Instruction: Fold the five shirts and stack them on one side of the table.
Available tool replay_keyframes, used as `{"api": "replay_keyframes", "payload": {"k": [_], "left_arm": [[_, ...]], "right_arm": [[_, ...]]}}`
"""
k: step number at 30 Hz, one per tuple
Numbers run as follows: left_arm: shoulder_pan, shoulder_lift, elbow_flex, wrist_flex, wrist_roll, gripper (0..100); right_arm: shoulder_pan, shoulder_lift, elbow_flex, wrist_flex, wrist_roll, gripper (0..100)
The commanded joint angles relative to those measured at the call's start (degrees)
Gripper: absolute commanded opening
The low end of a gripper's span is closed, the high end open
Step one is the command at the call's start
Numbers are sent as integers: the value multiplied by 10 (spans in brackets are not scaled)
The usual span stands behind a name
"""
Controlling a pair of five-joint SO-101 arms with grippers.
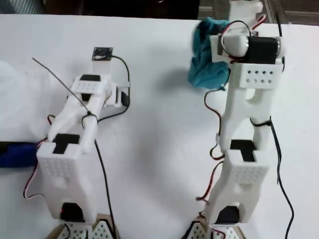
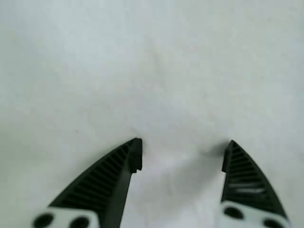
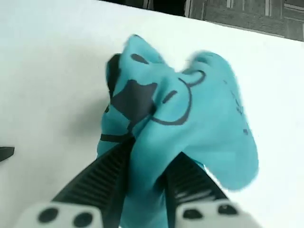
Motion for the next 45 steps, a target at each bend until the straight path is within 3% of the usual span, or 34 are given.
{"api": "replay_keyframes", "payload": {"k": [1, 11, 20, 24, 27, 32, 37, 41, 45], "left_arm": [[8, -3, -21, -12, 5, 282], [8, -3, -21, -12, 5, 282], [7, -3, -21, -11, 5, 282], [7, -3, -21, -11, 5, 282], [7, -3, -21, -11, 5, 282], [6, -3, -21, -11, 5, 282], [-5, -6, -21, -10, 11, 282], [-78, -8, -34, -3, 52, 282], [-176, -4, -98, 55, 52, 282]], "right_arm": [[-20, -67, 51, 13, 4, 24], [-147, -210, 161, 13, 4, 29], [-76, -184, 384, -52, 4, 341], [-9, -156, 407, -108, 4, 358], [-7, -153, 404, -81, 4, 358], [-80, -153, 401, -5, 4, 358], [-162, -145, 408, 8, 4, 317], [-233, -124, 419, 5, 4, 255], [-290, -52, 416, -14, 1, 261]]}}
